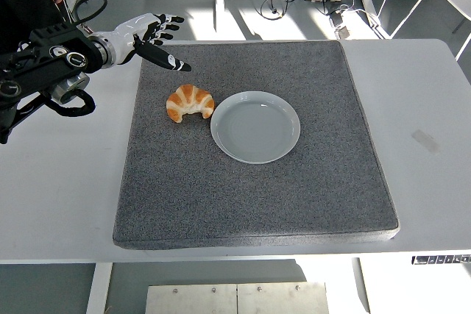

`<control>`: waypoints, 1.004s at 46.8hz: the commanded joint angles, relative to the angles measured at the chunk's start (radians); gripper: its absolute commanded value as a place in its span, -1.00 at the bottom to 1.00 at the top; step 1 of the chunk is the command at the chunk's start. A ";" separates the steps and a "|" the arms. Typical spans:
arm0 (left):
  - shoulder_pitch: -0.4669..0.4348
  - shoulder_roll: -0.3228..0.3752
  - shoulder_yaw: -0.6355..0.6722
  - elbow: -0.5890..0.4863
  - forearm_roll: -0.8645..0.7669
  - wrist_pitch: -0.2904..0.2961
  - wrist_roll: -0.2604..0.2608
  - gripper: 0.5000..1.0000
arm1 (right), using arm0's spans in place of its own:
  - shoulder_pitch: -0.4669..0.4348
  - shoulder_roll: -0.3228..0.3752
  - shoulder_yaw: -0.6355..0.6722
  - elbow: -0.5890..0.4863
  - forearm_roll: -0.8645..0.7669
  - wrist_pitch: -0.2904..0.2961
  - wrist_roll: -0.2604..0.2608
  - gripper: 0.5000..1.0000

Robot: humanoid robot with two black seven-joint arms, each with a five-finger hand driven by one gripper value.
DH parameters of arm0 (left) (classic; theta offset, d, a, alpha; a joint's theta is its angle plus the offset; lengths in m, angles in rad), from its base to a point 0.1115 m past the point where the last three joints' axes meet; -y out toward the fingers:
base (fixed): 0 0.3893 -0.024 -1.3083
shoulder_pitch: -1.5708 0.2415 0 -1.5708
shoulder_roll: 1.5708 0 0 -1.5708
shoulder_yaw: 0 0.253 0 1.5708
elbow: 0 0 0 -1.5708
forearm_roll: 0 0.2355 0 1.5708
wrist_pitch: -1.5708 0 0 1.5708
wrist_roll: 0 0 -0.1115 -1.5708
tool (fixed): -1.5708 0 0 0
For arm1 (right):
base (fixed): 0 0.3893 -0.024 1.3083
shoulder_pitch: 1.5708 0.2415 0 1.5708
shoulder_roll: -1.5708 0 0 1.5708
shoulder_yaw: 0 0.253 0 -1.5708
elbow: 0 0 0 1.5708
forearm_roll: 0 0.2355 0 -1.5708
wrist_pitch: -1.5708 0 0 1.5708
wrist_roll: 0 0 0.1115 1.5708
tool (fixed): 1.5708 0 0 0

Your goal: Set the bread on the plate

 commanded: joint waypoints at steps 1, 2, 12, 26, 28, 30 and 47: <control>-0.027 0.025 0.007 -0.028 0.029 -0.013 0.004 0.91 | 0.001 0.000 0.000 0.001 0.000 0.000 0.000 1.00; -0.035 0.024 0.016 -0.028 0.052 -0.017 0.004 0.88 | 0.002 0.000 0.000 0.001 0.000 0.000 0.000 1.00; -0.089 0.011 0.165 0.007 0.285 -0.034 -0.023 0.82 | 0.002 0.000 0.000 0.000 0.000 0.000 0.000 1.00; -0.092 -0.054 0.187 0.067 0.357 -0.137 -0.102 0.84 | 0.002 0.000 0.000 -0.002 0.000 0.000 0.000 1.00; -0.087 -0.070 0.196 0.101 0.374 -0.140 -0.100 0.83 | 0.002 0.000 0.000 -0.002 0.000 0.000 0.000 1.00; -0.086 -0.085 0.216 0.127 0.386 -0.143 -0.102 0.83 | 0.002 0.000 0.000 -0.002 0.000 0.000 0.000 1.00; -0.027 -0.206 0.251 0.267 0.390 -0.143 -0.151 0.79 | 0.002 0.000 0.000 -0.003 0.000 0.000 0.000 1.00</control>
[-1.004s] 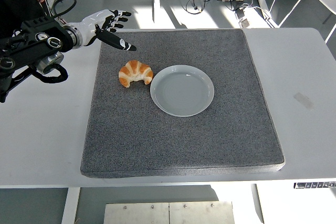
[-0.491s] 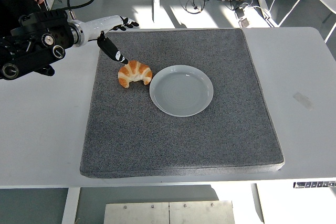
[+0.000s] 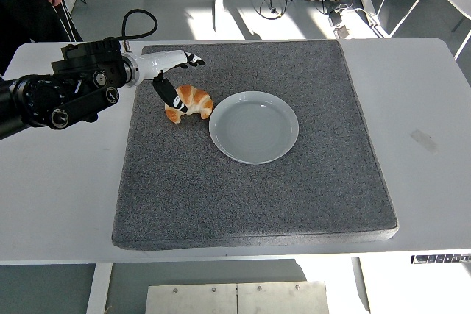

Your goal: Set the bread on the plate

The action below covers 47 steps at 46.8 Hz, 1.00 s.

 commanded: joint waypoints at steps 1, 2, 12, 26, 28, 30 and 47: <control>0.011 -0.022 0.000 0.020 0.000 0.000 -0.002 0.78 | 0.000 0.000 0.001 -0.001 0.000 0.000 0.000 1.00; 0.014 -0.028 0.001 0.024 0.000 0.000 -0.002 0.78 | 0.000 0.000 0.001 -0.001 0.000 -0.001 0.000 1.00; 0.025 -0.060 0.004 0.066 0.002 0.000 -0.009 0.78 | 0.000 0.000 0.001 -0.004 0.000 -0.001 0.000 1.00; 0.028 -0.062 0.029 0.075 0.000 0.000 -0.015 0.77 | 0.000 0.000 0.001 -0.006 0.000 -0.001 0.000 1.00; 0.028 -0.062 0.030 0.075 0.000 0.002 -0.015 0.77 | 0.000 0.000 0.000 -0.006 0.000 -0.001 0.000 1.00; 0.030 -0.062 0.030 0.075 0.000 0.002 -0.015 0.75 | 0.000 0.000 0.001 -0.006 0.000 -0.001 0.000 1.00; 0.025 -0.062 0.101 0.084 0.008 0.008 -0.014 0.17 | 0.000 0.000 0.000 -0.006 0.000 -0.001 0.000 1.00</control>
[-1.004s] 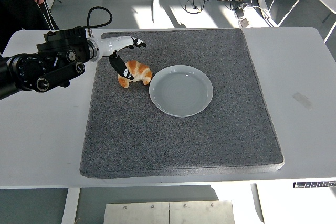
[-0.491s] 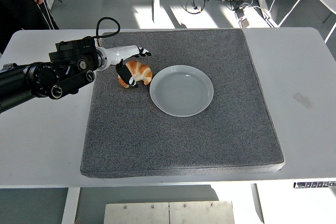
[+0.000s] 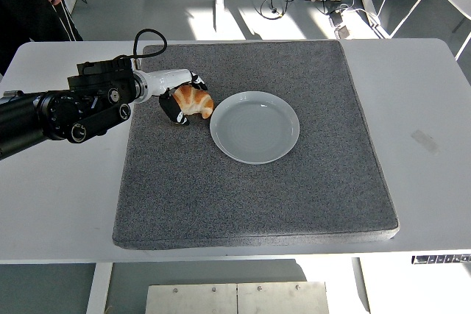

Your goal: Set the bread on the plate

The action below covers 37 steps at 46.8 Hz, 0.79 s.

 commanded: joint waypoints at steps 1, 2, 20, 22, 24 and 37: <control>-0.002 0.000 0.014 0.004 0.002 0.001 0.000 0.17 | 0.000 0.000 0.000 0.000 0.000 -0.001 0.000 1.00; -0.002 0.000 0.014 0.004 0.002 0.001 0.000 0.17 | 0.000 0.000 0.000 0.000 0.000 -0.001 0.000 1.00; -0.046 -0.002 0.013 0.033 -0.011 -0.002 -0.084 -1.00 | 0.000 0.000 0.000 -0.001 0.000 -0.001 0.000 1.00; -0.066 0.000 0.011 0.033 -0.014 -0.002 -0.084 -1.00 | -0.002 0.000 0.000 -0.001 0.000 -0.001 0.000 1.00; -0.089 0.003 0.011 0.033 -0.015 -0.002 -0.083 -1.00 | 0.000 0.000 0.000 -0.001 0.000 -0.001 0.000 1.00; -0.273 0.036 0.000 0.033 -0.030 -0.074 -0.095 -1.00 | -0.002 0.000 0.000 -0.001 0.000 -0.001 0.000 1.00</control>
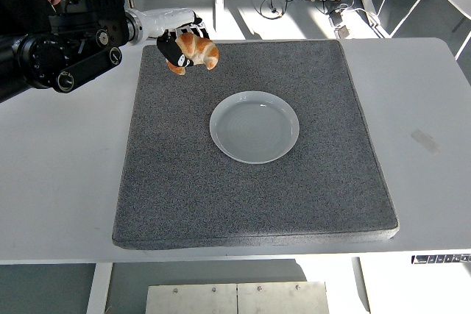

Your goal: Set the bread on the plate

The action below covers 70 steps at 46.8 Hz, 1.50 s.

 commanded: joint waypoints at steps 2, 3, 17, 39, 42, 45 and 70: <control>-0.056 0.002 -0.004 -0.003 -0.012 -0.020 -0.017 -1.00 | 0.000 0.000 0.000 0.000 0.000 0.000 -0.001 1.00; -0.069 -0.001 -0.004 -0.009 -0.012 -0.021 -0.020 -1.00 | -0.001 0.000 0.000 0.000 0.000 0.000 0.000 1.00; -0.139 -0.143 0.003 -0.012 -0.032 -0.049 -0.037 -1.00 | 0.000 0.000 0.000 0.000 0.000 0.000 0.000 1.00; -0.034 -0.215 0.022 0.000 -0.018 -0.060 -0.040 -1.00 | -0.001 0.000 0.000 0.002 0.000 0.002 0.000 1.00; -0.012 -0.215 0.022 0.000 -0.017 -0.060 -0.041 -1.00 | -0.001 0.000 0.000 0.002 0.000 0.002 0.000 1.00; 0.006 -0.215 0.023 -0.002 -0.012 -0.058 -0.040 -1.00 | 0.000 0.000 0.000 0.002 0.000 0.000 0.000 1.00; 0.106 -0.215 0.069 0.000 0.020 -0.058 -0.051 -1.00 | 0.003 0.000 0.000 0.002 0.000 0.002 0.000 1.00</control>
